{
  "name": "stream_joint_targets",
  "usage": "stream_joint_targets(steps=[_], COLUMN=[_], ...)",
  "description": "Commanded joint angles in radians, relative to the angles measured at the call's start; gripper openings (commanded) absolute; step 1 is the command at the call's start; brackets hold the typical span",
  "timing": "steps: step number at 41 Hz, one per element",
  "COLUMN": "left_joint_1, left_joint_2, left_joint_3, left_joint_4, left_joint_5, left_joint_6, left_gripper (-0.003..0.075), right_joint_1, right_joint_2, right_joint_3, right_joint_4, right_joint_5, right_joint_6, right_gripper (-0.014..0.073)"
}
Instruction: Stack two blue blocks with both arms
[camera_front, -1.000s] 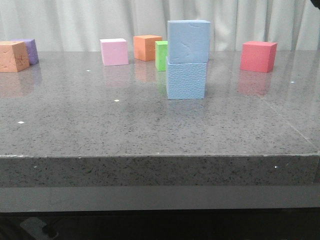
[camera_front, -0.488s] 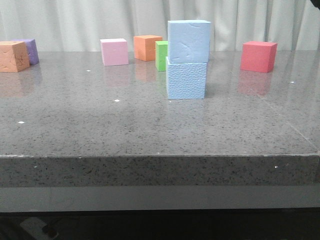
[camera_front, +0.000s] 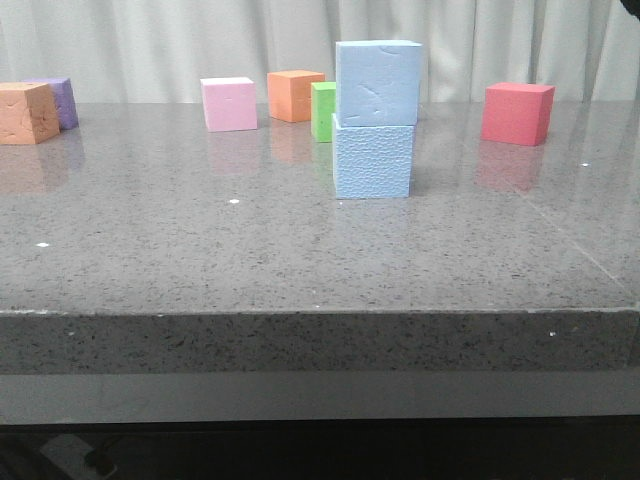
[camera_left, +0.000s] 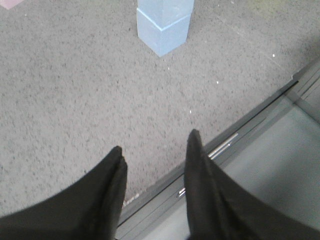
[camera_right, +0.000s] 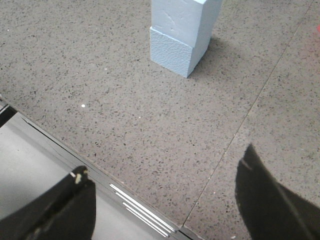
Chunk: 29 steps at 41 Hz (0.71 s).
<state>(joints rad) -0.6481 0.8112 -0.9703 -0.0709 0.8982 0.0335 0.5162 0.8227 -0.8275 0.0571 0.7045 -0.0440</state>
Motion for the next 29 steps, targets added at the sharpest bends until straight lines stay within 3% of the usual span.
stream_joint_targets(steps=[1, 29], left_joint_1=[-0.003, -0.003], left_joint_2=[-0.048, -0.051], left_joint_3=[0.028, 0.059], left_joint_4=[-0.014, -0.010], left_joint_5=[-0.087, -0.097], left_joint_6=[-0.011, -0.011], left_gripper=[0.0242, 0.0233], right_joint_1=[-0.006, -0.006], right_joint_2=[-0.005, -0.005], right_joint_3=[-0.025, -0.025], right_joint_4=[0.004, 0.005], right_joint_5=[-0.058, -0.059], right_joint_6=[-0.010, -0.010], right_gripper=[0.0584, 0.0583])
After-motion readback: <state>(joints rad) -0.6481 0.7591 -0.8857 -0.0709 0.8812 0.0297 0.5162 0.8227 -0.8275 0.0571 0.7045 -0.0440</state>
